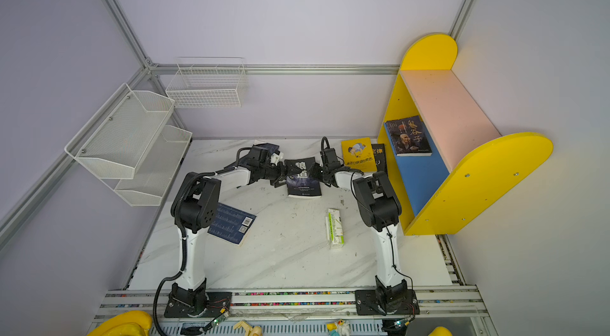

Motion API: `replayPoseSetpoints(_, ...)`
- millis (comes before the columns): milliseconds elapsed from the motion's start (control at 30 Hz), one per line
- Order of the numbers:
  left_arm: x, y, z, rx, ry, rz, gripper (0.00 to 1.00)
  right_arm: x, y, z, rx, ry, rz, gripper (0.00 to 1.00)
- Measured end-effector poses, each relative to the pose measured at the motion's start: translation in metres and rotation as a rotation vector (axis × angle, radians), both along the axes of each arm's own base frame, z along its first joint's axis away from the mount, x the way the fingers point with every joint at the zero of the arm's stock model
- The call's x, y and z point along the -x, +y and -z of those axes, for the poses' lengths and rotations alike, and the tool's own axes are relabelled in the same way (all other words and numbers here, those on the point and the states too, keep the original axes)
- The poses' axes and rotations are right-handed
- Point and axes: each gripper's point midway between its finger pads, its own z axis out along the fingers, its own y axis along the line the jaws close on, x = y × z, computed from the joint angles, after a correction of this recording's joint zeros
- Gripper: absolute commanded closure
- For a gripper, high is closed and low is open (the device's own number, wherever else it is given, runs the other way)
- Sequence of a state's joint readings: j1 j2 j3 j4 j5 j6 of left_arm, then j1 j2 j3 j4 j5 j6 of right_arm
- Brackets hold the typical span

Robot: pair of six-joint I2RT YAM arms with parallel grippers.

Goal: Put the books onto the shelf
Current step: 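Grip the black wolf book upright with the right gripper while the left pushes it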

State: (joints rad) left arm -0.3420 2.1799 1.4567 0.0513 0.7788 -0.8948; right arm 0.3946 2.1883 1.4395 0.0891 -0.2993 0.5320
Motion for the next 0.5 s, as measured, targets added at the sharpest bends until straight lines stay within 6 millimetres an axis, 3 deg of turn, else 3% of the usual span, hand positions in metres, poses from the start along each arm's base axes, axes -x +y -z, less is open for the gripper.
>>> replayPoseSetpoints(167, -0.003, -0.005, -0.011, 0.143, 0.028, -0.058, 0.19, -0.001, 0.01, -0.002, -0.027, -0.004, -0.046, 0.52)
replayPoseSetpoints(300, -0.002, -0.001, -0.003, 0.152, 0.068, -0.103, 0.23, 0.001, 0.012, -0.001, -0.036, 0.002, -0.058, 0.52)
replayPoseSetpoints(500, 0.002, 0.01, 0.002, 0.075, 0.109, -0.17, 0.46, 0.009, 0.015, 0.0, -0.051, 0.012, -0.08, 0.53)
